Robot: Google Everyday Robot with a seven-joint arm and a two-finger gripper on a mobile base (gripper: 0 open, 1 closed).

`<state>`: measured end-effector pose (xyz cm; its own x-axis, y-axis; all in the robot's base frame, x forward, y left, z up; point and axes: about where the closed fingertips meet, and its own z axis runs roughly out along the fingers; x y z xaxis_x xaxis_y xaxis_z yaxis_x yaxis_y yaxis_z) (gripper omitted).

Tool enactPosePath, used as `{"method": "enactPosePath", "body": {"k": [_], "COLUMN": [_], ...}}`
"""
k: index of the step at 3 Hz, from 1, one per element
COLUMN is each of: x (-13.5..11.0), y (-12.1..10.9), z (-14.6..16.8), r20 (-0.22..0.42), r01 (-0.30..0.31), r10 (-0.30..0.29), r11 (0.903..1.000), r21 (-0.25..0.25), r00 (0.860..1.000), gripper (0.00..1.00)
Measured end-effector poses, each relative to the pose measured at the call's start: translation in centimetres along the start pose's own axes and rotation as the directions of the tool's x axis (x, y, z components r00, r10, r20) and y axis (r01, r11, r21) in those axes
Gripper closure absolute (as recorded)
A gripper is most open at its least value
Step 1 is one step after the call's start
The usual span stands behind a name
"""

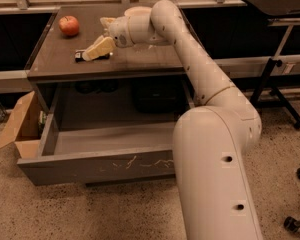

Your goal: Place rxbar chocolate into top drawer

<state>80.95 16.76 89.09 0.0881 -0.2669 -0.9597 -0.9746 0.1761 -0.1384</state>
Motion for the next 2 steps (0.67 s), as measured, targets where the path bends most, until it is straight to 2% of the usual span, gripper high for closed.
{"method": "enactPosePath", "body": {"k": [1,2], "x": [0.68,0.68], "y": [0.25,0.26], "z": [1.04,1.05], "r20": [-0.002,-0.002], "r01": [-0.035,-0.035], "r10": [0.034,0.035], "r11": [0.9994,0.9993], "r21": [-0.01,-0.01], "r00": [0.999,0.999], "gripper": [0.0,0.0]}}
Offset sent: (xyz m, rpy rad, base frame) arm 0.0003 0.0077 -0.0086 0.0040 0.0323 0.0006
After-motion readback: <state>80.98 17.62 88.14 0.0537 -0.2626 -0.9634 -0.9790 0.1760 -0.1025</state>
